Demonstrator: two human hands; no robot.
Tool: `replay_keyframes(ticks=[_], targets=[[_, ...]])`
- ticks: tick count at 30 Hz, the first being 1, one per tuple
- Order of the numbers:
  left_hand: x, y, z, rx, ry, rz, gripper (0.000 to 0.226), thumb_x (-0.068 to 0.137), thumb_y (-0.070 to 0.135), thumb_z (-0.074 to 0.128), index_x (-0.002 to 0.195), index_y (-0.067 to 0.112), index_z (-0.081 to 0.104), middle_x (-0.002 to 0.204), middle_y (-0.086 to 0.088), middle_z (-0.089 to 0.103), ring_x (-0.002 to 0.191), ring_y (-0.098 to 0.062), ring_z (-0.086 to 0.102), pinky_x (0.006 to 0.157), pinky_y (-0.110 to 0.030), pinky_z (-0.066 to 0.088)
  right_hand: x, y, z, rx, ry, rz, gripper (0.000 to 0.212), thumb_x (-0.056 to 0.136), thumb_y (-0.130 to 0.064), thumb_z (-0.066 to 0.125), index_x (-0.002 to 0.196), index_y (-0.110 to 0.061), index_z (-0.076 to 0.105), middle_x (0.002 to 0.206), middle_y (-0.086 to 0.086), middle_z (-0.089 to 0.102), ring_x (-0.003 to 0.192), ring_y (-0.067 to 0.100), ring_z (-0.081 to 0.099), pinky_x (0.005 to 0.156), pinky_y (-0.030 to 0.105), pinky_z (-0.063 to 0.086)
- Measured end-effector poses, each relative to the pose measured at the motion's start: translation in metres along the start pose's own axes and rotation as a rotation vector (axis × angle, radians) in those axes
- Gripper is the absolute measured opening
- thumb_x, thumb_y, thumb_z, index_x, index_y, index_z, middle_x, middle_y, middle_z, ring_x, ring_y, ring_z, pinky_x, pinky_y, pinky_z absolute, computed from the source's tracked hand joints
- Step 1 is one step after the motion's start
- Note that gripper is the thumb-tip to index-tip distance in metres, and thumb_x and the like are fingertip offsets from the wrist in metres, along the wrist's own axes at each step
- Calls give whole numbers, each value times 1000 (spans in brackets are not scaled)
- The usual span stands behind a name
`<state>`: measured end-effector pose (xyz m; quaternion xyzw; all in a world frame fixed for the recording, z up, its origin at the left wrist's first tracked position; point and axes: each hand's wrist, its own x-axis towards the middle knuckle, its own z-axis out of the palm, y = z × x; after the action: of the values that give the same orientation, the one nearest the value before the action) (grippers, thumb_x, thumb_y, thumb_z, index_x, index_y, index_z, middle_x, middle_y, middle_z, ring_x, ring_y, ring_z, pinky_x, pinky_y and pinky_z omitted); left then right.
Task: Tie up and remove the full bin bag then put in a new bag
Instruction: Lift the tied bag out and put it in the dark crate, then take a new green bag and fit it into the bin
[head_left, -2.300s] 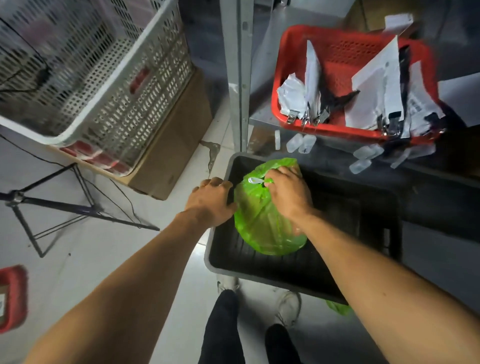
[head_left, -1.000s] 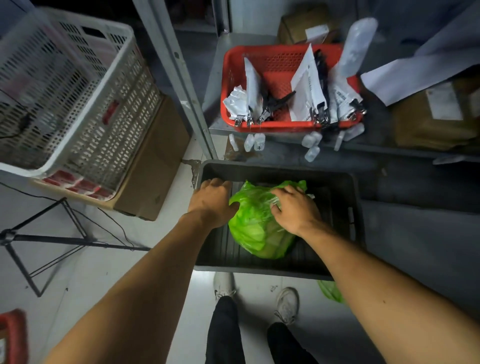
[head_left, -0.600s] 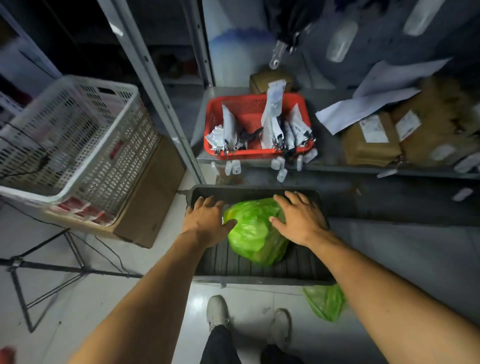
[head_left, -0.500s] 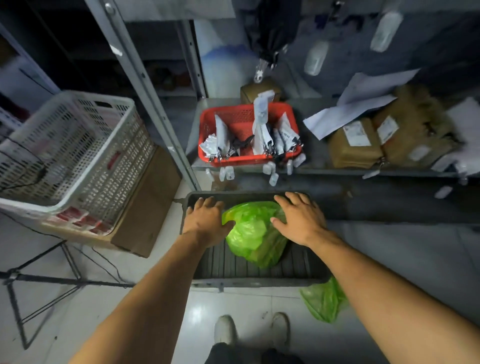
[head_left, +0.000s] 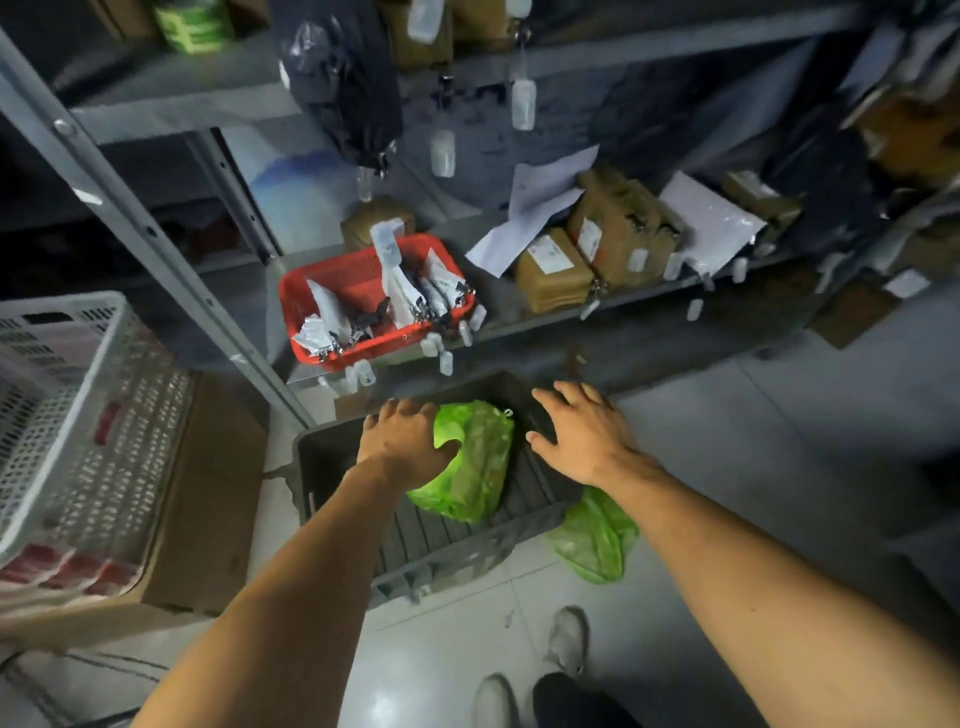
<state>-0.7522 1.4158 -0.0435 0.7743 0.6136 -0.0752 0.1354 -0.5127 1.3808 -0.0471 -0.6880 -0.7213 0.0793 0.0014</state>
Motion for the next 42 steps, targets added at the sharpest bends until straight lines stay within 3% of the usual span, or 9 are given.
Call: replay_keyframes(ticks=[7, 17, 29, 42], targets=[[-4, 56, 4, 57, -24, 148, 73, 84, 66, 49, 146, 28, 38, 154, -5, 35, 143, -32, 28, 115, -51, 26, -52, 39, -6, -11, 33, 120, 70, 88, -59, 47, 149, -28, 30, 154, 5, 34, 139, 27, 30, 113, 41, 29], [-8, 180, 18, 63, -43, 293, 70, 83, 60, 54, 144, 27, 41, 151, -4, 39, 142, -31, 29, 113, -50, 29, -126, 143, -4, -11, 72, 292, 70, 82, -62, 48, 142, -28, 41, 142, 5, 46, 130, 28, 40, 106, 41, 36], [-10, 315, 59, 88, -125, 318, 75, 81, 62, 55, 145, 26, 39, 149, -6, 40, 139, -32, 32, 112, -50, 31, -191, 256, 19, 85, 59, 354, 65, 83, -56, 52, 141, -27, 43, 142, 4, 47, 132, 26, 40, 105, 40, 37], [49, 354, 118, 110, -199, 335, 71, 81, 65, 52, 142, 29, 40, 148, -3, 40, 137, -31, 34, 110, -49, 33, -150, 312, 72, 116, -57, 304, 65, 84, -54, 53, 142, -25, 42, 143, 7, 46, 134, 28, 38, 107, 40, 34]])
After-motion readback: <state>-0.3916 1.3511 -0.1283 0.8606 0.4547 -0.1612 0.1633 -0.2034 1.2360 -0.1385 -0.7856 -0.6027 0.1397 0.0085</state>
